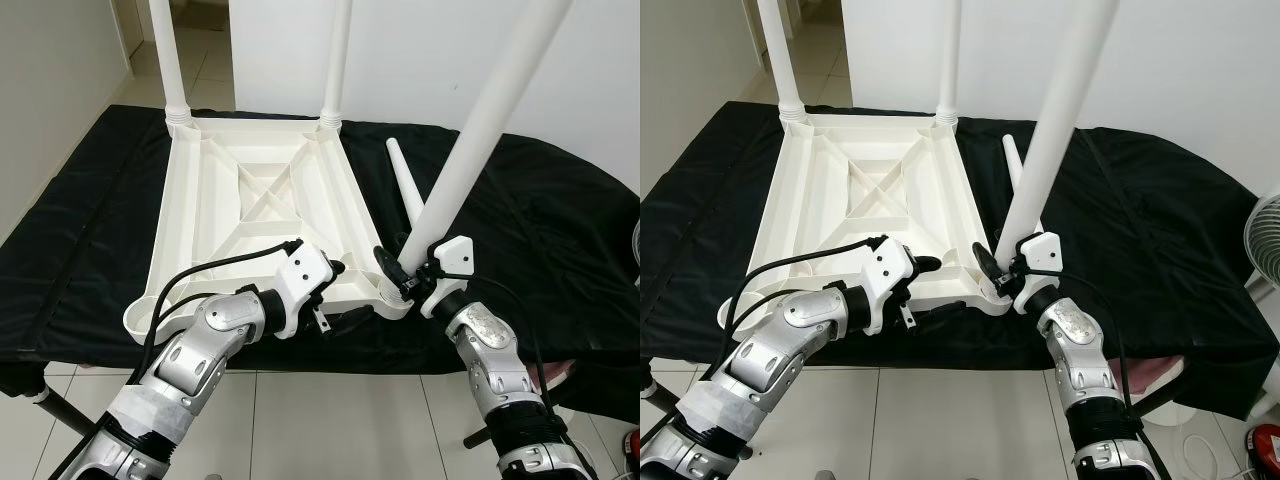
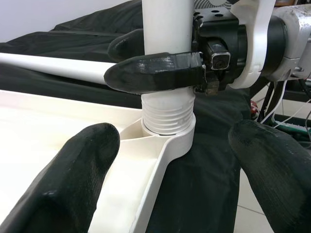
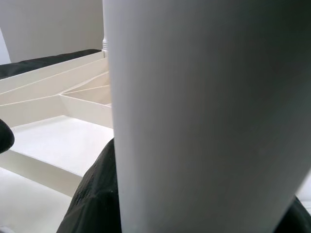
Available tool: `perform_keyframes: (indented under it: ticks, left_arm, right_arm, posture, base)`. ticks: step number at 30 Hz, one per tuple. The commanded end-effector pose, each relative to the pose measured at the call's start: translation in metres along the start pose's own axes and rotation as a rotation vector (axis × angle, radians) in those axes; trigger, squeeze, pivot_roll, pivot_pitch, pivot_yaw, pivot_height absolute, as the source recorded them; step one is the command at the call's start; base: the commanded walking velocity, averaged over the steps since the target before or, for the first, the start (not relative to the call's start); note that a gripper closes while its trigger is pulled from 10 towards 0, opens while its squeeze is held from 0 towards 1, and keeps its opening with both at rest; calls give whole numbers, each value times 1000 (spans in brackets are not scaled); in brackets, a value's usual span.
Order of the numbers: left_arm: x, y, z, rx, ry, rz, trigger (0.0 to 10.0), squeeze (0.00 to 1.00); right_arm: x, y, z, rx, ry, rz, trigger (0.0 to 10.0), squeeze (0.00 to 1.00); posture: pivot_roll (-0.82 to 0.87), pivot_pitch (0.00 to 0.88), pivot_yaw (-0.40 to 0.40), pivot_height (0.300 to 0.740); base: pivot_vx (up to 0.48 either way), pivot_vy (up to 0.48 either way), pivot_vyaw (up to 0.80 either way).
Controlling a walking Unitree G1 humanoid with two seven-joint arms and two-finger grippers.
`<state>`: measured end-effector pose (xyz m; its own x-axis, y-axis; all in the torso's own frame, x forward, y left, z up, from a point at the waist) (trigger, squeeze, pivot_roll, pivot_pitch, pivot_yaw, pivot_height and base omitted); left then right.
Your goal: Building children table
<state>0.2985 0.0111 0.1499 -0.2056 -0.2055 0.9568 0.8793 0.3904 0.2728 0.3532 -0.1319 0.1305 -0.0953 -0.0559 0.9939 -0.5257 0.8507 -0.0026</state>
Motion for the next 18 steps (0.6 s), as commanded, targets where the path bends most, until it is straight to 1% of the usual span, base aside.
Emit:
perform_keyframes:
  ticks: [1, 6, 9, 11, 12, 15, 18]
  left_arm:
    - [-3, -1, 1, -3, 17, 0, 10000, 0]
    - [-3, -1, 1, -3, 17, 0, 10000, 0]
    - [-3, -2, 2, -6, 19, -3, 10000, 0]
    - [-3, -2, 2, -8, 19, -4, 10000, 0]
    - [-3, -2, 2, -9, 20, -5, 10000, 0]
    - [-3, -2, 2, -9, 20, -5, 10000, 0]
    - [-3, -2, 3, -10, 22, -8, 10000, 0]
  right_arm:
    - [-36, 3, 10, -12, 137, -74, 10000, 0]
    - [-36, 3, 10, -12, 137, -74, 10000, 0]
    - [-41, -1, 11, -42, 145, -121, 10000, 0]
    - [-42, -2, 11, -51, 147, -131, 10000, 0]
    - [-46, -5, 13, -72, 160, -152, 10000, 0]
    - [-48, -6, 13, -79, 166, -159, 10000, 0]
    - [-53, -12, 15, -119, 181, -209, 10000, 0]
  posture:
    - [-44, 0, -43, 740]
    - [-44, 0, -43, 740]
    - [-43, 0, -40, 740]
    - [-43, 0, -40, 740]
    - [-43, 0, -38, 740]
    - [-43, 0, -38, 740]
    - [-42, 0, -35, 740]
  base:
    - [0, 0, 0]
    - [0, 0, 0]
    - [0, 0, 0]
    - [0, 0, 0]
    - [0, 0, 0]
    - [0, 0, 0]
    - [0, 0, 0]
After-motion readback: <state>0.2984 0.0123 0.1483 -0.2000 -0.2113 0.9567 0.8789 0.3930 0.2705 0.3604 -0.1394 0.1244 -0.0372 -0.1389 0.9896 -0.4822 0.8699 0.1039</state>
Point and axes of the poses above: a point about 5 cm out from each wrist's last joint towards the gripper, its own z axis pointing back from the gripper into the wrist, its own x axis along the axis of the wrist's last joint, y = z × x, the point moved 5 cm from there along -z, pointing out of the wrist towards the gripper, and after that the axes turned 5 degrees about -z, right-handed, at the moved point
